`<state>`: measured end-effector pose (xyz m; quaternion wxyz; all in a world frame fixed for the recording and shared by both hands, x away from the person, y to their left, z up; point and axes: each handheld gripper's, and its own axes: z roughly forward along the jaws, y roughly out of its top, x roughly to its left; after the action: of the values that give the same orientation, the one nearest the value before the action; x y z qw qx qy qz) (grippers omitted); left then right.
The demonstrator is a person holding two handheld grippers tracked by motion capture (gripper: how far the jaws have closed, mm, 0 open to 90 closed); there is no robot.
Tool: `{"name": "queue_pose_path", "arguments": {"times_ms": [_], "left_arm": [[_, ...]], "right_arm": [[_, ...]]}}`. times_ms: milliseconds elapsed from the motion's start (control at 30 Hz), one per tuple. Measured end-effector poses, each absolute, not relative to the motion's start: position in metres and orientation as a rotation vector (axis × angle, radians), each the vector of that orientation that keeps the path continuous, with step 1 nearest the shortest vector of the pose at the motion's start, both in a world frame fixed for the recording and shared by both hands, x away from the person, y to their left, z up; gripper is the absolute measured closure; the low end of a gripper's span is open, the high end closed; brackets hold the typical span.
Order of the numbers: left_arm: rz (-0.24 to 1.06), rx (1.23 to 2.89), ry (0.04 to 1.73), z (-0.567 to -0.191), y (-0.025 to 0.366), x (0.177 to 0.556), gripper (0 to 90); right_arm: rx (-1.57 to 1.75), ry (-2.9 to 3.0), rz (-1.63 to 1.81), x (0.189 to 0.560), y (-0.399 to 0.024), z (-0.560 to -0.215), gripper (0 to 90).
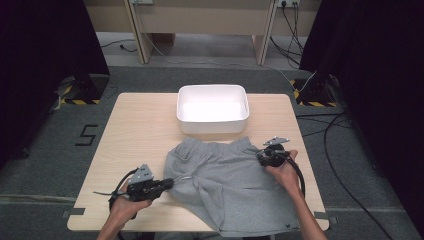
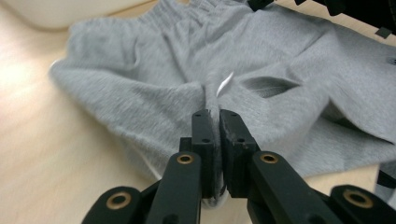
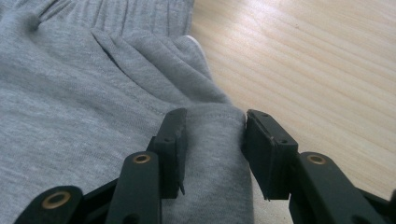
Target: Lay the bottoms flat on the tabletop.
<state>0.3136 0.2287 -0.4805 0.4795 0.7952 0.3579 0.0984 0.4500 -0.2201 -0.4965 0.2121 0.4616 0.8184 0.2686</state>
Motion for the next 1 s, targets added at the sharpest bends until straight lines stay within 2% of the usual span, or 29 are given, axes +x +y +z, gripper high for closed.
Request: {"name": "queue_pose_path", "arguments": {"times_ms": [300, 433, 633, 767, 1000], "left_arm": [[0.173, 1.91, 0.928, -0.505, 0.261, 0.286, 81.7], [0.168, 1.848, 0.934, -0.495, 0.266, 0.287, 73.3], [0.238, 1.829, 1.035, -0.488, 0.248, 0.319, 64.1], [0.259, 1.838, 1.1, -0.494, 0.235, 0.342, 63.6], [0.31, 1.967, 1.114, -0.505, 0.216, 0.343, 55.2]], "right_arm": [[1.293, 2.267, 0.756, 0.45, -0.221, -0.497, 58.7], [1.302, 2.265, 0.752, 0.45, -0.219, -0.496, 52.3], [1.28, 2.269, 0.808, 0.444, -0.214, -0.486, 48.5], [1.229, 2.285, 0.804, 0.432, -0.21, -0.478, 47.6], [1.181, 2.357, 0.758, 0.395, -0.212, -0.483, 46.3]]}}
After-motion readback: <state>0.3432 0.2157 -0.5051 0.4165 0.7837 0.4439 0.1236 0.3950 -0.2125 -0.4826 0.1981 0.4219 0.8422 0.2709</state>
